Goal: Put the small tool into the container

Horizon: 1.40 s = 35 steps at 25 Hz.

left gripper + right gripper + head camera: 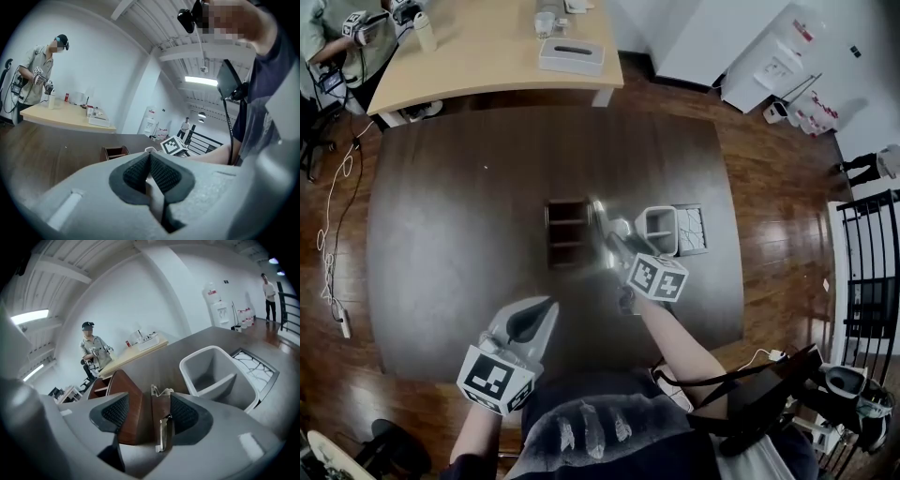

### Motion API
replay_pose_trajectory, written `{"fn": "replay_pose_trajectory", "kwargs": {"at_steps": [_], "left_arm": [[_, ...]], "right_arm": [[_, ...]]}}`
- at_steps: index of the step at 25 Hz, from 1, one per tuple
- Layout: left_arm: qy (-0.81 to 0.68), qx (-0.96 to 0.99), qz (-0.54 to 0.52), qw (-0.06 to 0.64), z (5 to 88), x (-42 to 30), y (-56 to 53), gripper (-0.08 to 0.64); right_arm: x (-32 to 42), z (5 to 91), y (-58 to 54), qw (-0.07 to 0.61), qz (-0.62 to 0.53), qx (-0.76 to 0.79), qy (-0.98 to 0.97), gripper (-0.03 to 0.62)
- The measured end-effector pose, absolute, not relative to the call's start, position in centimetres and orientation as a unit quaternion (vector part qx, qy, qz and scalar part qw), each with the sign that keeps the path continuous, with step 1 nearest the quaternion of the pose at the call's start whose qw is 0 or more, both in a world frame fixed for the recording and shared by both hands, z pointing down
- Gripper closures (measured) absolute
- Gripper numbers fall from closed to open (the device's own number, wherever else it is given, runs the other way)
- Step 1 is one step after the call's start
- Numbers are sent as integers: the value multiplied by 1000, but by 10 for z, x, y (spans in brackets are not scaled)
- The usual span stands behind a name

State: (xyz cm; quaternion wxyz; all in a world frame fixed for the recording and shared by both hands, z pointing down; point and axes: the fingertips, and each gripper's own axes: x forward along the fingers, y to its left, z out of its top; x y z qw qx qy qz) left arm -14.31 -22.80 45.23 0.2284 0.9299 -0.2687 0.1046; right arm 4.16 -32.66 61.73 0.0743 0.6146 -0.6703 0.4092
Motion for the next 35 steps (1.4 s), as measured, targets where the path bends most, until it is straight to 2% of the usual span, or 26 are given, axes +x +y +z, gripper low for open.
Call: {"fn": "replay_pose_trajectory", "kwargs": {"at_steps": [3, 4, 7, 12, 14, 16, 20, 22, 27, 35], "left_arm": [[-259, 934, 100, 227, 456, -147, -235, 558], [-257, 934, 98, 227, 458, -150, -238, 558], [-255, 935, 95, 227, 460, -150, -235, 558], [-265, 931, 94, 235, 467, -157, -241, 558], [-268, 930, 92, 236, 471, -160, -241, 558], [-271, 928, 91, 237, 473, -162, -241, 558], [-266, 929, 92, 241, 473, -165, -244, 558], [-265, 928, 93, 243, 474, -174, -246, 558], [-275, 924, 93, 251, 479, -182, -250, 558], [-268, 932, 90, 229, 468, -160, -239, 558]], "right_arm": [[46, 633, -339, 101, 408, 632, -651, 330], [46, 640, -342, 112, 404, 637, -646, 355], [51, 650, -341, 140, 387, 650, -639, 357], [56, 673, -347, 153, 405, 654, -620, 359], [59, 682, -347, 141, 420, 656, -610, 380], [62, 684, -348, 117, 437, 653, -607, 486], [57, 677, -350, 78, 451, 636, -622, 513], [39, 676, -352, 64, 454, 622, -635, 548], [4, 677, -341, 42, 493, 573, -653, 563], [19, 622, -332, -15, 465, 568, -679, 566]]}}
